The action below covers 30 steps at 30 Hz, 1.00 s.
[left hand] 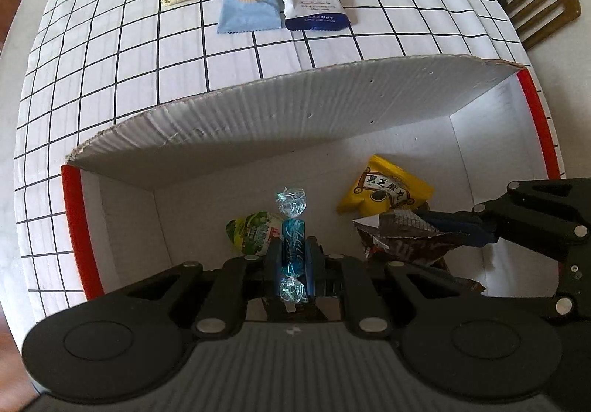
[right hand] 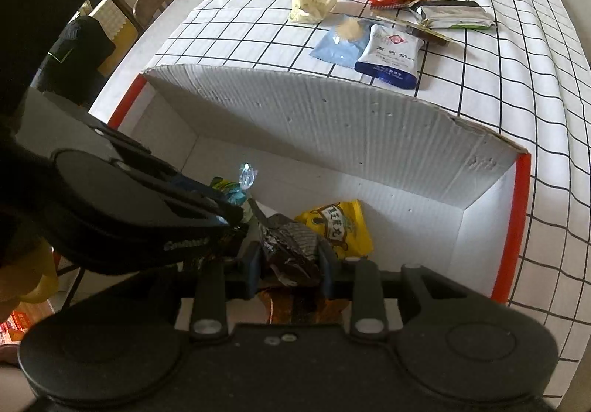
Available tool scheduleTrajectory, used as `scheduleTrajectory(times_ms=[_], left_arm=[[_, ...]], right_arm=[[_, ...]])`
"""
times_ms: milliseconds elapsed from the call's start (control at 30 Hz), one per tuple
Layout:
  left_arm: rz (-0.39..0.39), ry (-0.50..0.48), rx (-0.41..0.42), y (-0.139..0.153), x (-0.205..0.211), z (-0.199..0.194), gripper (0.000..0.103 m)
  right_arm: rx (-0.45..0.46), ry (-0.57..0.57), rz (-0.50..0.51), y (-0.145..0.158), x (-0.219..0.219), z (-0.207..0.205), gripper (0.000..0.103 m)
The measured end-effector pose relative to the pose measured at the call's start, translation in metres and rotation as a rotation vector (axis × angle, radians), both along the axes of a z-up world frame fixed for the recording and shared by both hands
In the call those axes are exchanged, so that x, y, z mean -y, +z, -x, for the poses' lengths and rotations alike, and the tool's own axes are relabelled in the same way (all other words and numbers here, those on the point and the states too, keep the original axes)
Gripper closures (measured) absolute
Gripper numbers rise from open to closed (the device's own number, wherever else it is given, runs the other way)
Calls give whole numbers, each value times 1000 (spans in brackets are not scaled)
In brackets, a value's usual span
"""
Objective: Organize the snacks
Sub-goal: 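Lower both snacks into the box and open both tools, then raise both open tools out of the box toward the remaining snacks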
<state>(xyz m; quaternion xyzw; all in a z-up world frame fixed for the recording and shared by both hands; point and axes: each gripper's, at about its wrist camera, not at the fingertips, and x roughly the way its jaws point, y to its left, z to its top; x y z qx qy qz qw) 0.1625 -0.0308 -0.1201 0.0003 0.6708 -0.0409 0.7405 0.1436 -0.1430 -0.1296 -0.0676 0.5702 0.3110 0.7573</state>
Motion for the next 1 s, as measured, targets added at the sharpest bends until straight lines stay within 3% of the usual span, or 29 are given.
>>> scheduleTrajectory(times_ms=[333, 467, 833, 1000], left_arm=[[17, -18, 41, 15, 0, 7, 90], [23, -25, 76, 28, -1, 12, 85], [21, -3, 254, 72, -5, 35, 79], [28, 19, 322, 89, -11, 48, 63]], right_arm=[[-4, -26, -50, 11, 6, 2, 71], [7, -35, -74, 20, 12, 5, 70], [71, -44, -145, 55, 23, 18, 67], [95, -44, -180, 72, 28, 23, 66]])
